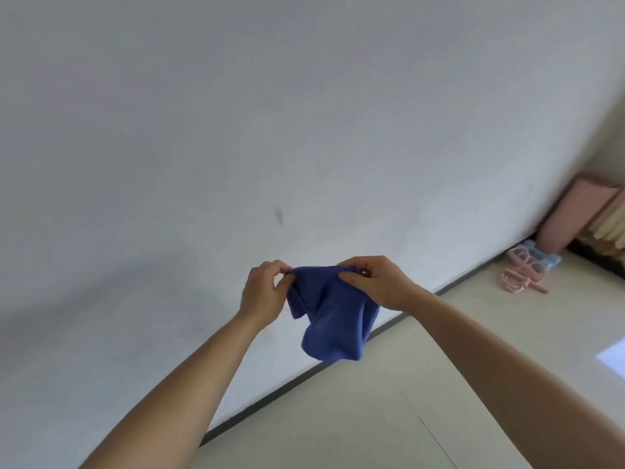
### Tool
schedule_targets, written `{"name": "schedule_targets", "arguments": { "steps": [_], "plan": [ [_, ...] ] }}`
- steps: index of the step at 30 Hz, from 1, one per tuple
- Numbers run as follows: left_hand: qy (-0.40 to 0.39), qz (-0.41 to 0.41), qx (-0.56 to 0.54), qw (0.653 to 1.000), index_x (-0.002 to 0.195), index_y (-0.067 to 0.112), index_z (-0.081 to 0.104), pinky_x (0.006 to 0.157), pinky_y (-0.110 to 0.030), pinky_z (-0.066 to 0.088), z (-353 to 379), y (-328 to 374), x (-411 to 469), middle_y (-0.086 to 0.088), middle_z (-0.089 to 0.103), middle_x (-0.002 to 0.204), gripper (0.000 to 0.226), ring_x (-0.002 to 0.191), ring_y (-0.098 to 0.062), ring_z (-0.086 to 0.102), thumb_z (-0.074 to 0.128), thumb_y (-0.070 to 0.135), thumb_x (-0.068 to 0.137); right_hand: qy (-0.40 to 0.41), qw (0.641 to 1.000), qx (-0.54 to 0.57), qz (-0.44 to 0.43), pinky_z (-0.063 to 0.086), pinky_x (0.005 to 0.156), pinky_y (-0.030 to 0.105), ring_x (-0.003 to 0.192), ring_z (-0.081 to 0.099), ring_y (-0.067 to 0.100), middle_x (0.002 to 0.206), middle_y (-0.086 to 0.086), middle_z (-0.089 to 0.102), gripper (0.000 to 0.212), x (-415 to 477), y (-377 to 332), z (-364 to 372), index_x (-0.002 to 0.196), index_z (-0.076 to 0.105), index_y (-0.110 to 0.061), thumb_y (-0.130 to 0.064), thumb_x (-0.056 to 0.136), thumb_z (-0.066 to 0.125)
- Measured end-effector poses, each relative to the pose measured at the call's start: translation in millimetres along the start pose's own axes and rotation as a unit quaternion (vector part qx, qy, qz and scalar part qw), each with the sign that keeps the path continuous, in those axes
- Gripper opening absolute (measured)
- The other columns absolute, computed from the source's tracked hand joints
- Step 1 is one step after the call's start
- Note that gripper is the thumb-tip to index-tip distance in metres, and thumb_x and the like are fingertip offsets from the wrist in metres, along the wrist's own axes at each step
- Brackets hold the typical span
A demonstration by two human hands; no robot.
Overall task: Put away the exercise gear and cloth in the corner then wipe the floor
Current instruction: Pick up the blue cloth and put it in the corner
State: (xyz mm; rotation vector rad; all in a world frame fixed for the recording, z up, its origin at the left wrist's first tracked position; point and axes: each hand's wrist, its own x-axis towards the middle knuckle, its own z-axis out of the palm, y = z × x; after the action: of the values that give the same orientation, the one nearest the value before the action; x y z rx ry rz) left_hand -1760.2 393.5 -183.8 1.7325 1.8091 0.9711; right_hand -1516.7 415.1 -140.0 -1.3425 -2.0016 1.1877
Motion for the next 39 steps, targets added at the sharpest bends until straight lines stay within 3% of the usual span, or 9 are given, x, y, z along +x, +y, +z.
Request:
{"name": "schedule_targets", "arguments": {
  "steps": [3,6,10,14,17,21,26,31,39],
  "plan": [
    [0.064,0.048,0.03,0.996,0.094,0.022,0.069,0.08,-0.036,0.052,25.9,54.0,30.6,0.005,0.068,0.097,0.014,0.098,-0.022,0.06,0.055,0.018,0.096,-0.008,0.992,-0.118,0.036,0.049,0.066,0.022,0.072,0.058,0.008,0.078,-0.007,0.067,0.013,-22.7,48.3,-61.3,0.085,0.069,-0.034,-0.046,0.083,0.075],
    [0.049,0.11,0.053,0.991,0.094,0.018,0.07,0.077,-0.036,0.052,75.2,117.5,56.2,0.004,0.068,0.093,0.014,0.092,-0.021,0.061,0.056,0.015,0.095,-0.007,0.98,-0.184,0.075,0.041,0.061,0.023,0.068,0.049,0.012,0.069,-0.01,0.053,0.028,-43.6,109.2,-121.9,0.067,0.053,-0.032,-0.042,0.082,0.075],
    [0.051,0.06,-0.025,0.997,0.096,0.018,0.06,0.07,-0.037,0.053,155.3,192.2,86.0,0.007,0.065,0.087,0.012,0.083,-0.021,0.062,0.049,0.017,0.099,0.07,0.976,-0.143,0.146,0.042,0.065,0.026,0.072,0.049,0.014,0.069,-0.012,0.052,0.028,-76.8,201.9,-214.6,0.066,0.053,-0.035,-0.04,0.086,0.071],
    [0.053,0.014,-0.077,0.996,0.1,0.015,0.053,0.065,-0.02,0.041,237.4,255.4,109.0,0.01,0.058,0.089,0.011,0.085,-0.017,0.057,0.043,0.018,0.102,0.165,0.964,-0.097,0.182,0.041,0.063,0.027,0.07,0.053,0.015,0.071,-0.006,0.056,0.029,-110.3,267.1,-306.8,0.074,0.06,-0.023,-0.046,0.089,0.068],
    [-0.019,0.005,-0.063,0.998,0.103,0.016,0.05,0.064,-0.024,0.042,294.2,288.6,124.9,0.005,0.059,0.094,0.01,0.089,-0.021,0.058,0.041,0.016,0.101,0.257,0.95,-0.093,0.149,0.046,0.069,0.032,0.073,0.057,0.018,0.07,-0.008,0.059,0.03,-122.7,290.2,-365.3,0.075,0.061,-0.021,-0.046,0.091,0.065],
    [-0.119,0.029,0.0,0.993,0.11,0.028,0.055,0.064,-0.031,0.045,357.6,323.2,158.6,0.008,0.061,0.101,0.03,0.09,-0.022,0.059,0.035,0.01,0.096,0.366,0.923,-0.041,0.111,0.05,0.08,0.036,0.087,0.062,0.009,0.076,-0.025,0.065,0.012,-115.2,300.5,-438.0,0.082,0.068,-0.04,-0.05,0.087,0.063],
    [-0.22,0.045,0.025,0.974,0.073,0.009,0.048,0.06,-0.036,0.036,450.1,363.8,218.4,-0.005,0.052,0.068,0.019,0.066,-0.022,0.044,0.036,0.004,0.087,0.445,0.888,-0.024,0.113,0.05,0.067,0.023,0.072,0.062,-0.002,0.068,-0.023,0.067,0.017,-96.4,322.5,-518.8,0.073,0.07,-0.038,-0.034,0.088,0.068],
    [-0.312,0.079,-0.057,0.945,0.088,0.012,0.052,0.061,-0.035,0.044,554.8,439.2,285.5,-0.005,0.058,0.081,0.007,0.069,-0.018,0.049,0.047,0.008,0.085,0.507,0.849,-0.05,0.144,0.032,0.052,0.018,0.048,0.039,0.006,0.042,-0.014,0.04,0.05,-81.6,350.4,-607.7,0.045,0.05,-0.027,-0.04,0.091,0.067],
    [-0.468,0.219,-0.15,0.843,0.126,0.032,0.051,0.085,-0.018,0.047,709.8,602.1,350.7,0.015,0.056,0.124,0.046,0.112,-0.002,0.054,0.072,0.031,0.085,0.553,0.806,-0.126,0.17,0.036,0.052,0.023,0.053,0.046,0.014,0.054,0.003,0.054,0.04,-99.9,401.8,-761.9,0.064,0.065,-0.015,-0.045,0.09,0.063]
  ]
}}
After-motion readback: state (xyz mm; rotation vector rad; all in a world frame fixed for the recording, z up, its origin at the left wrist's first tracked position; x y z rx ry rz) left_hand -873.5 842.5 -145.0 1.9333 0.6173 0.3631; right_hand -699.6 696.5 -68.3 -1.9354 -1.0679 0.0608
